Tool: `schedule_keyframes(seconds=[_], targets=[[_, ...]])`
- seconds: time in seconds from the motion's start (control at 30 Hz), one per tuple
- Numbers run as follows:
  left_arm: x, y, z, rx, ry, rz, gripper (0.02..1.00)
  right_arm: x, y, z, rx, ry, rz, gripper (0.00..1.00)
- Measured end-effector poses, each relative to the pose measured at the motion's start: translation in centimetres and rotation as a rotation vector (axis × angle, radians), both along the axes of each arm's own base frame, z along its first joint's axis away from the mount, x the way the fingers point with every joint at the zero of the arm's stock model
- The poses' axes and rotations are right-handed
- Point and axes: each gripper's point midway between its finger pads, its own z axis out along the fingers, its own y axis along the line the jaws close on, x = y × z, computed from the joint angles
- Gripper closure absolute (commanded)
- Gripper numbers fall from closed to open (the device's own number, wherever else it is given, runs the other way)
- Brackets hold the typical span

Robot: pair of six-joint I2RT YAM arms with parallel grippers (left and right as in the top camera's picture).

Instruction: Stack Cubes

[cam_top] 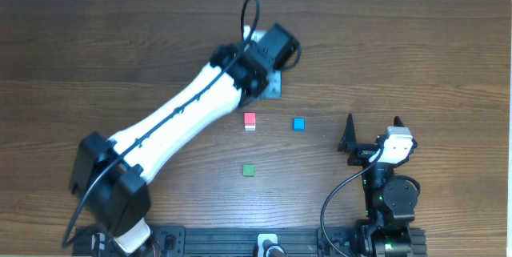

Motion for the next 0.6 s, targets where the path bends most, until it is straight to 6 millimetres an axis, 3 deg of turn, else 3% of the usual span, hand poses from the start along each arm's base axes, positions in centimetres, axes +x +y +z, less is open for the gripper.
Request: schedule_keyframes(seconds=[0.27, 0.6], targets=[[-4.2, 2.5, -4.5, 0.050, 0.087, 0.054, 0.943, 0.0, 0.0, 0.0, 0.000, 0.000, 0.000, 0.007], [-4.6, 1.7, -4.7, 0.030, 0.081, 0.064, 0.941, 0.0, 0.0, 0.0, 0.000, 0.000, 0.000, 0.009]])
